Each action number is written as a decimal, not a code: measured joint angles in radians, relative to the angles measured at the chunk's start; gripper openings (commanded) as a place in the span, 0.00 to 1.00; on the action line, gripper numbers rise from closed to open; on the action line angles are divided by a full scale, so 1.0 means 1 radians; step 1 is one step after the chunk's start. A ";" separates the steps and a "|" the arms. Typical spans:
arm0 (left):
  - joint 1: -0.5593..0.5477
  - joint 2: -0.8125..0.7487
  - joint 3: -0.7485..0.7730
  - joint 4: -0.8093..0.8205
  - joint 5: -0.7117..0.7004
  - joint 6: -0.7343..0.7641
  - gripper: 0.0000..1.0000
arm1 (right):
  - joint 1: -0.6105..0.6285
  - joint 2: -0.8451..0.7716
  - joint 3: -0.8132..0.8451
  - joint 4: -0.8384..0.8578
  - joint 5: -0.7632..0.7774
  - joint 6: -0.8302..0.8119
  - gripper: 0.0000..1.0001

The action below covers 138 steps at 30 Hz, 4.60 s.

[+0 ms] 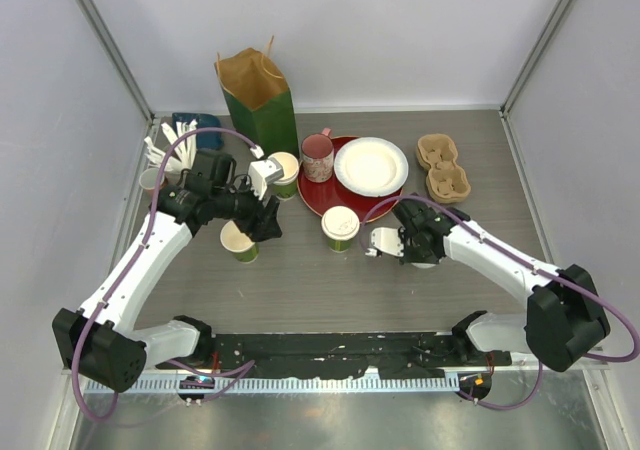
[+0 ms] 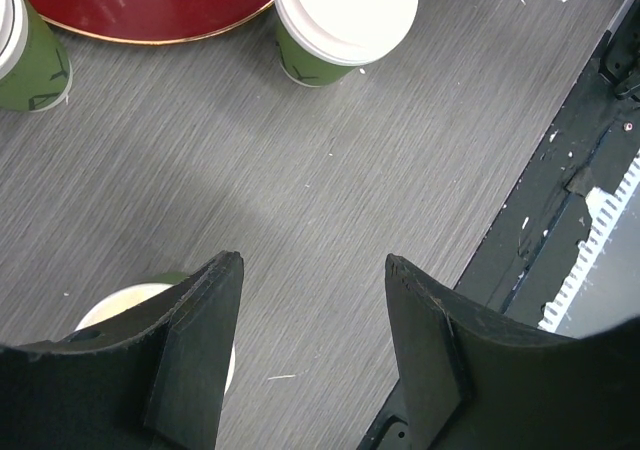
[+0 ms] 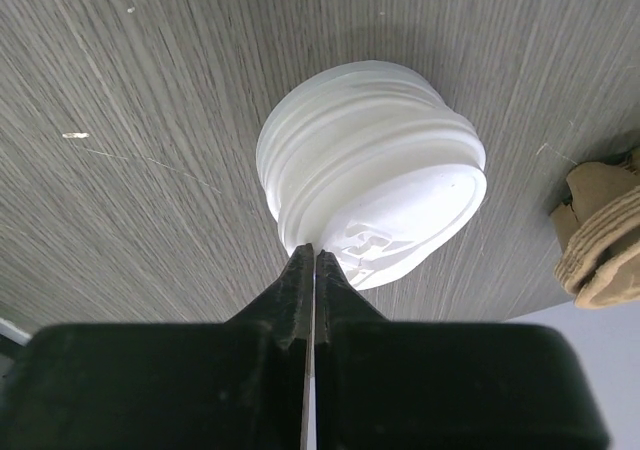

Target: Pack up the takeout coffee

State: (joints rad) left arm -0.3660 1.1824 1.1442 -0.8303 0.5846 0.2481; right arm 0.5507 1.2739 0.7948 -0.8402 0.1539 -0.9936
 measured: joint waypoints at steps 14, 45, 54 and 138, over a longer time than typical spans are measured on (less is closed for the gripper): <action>0.000 0.001 0.011 -0.004 -0.013 -0.003 0.63 | 0.000 -0.019 0.048 -0.047 0.002 0.033 0.01; 0.397 0.174 -0.068 -0.068 -0.218 0.061 0.41 | 0.153 -0.149 0.257 -0.118 0.144 0.134 0.01; 0.343 0.215 -0.101 -0.039 -0.178 0.013 0.00 | 0.153 -0.183 0.254 -0.110 0.143 0.134 0.01; 0.360 0.066 -0.083 -0.005 -0.161 0.025 0.73 | 0.714 0.802 1.180 -0.359 0.081 -0.126 0.01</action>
State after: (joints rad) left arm -0.0063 1.2484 1.0615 -0.8352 0.4240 0.2733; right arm 1.2644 2.0762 1.9747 -1.1988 0.2348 -1.1194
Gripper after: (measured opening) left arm 0.726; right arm 0.029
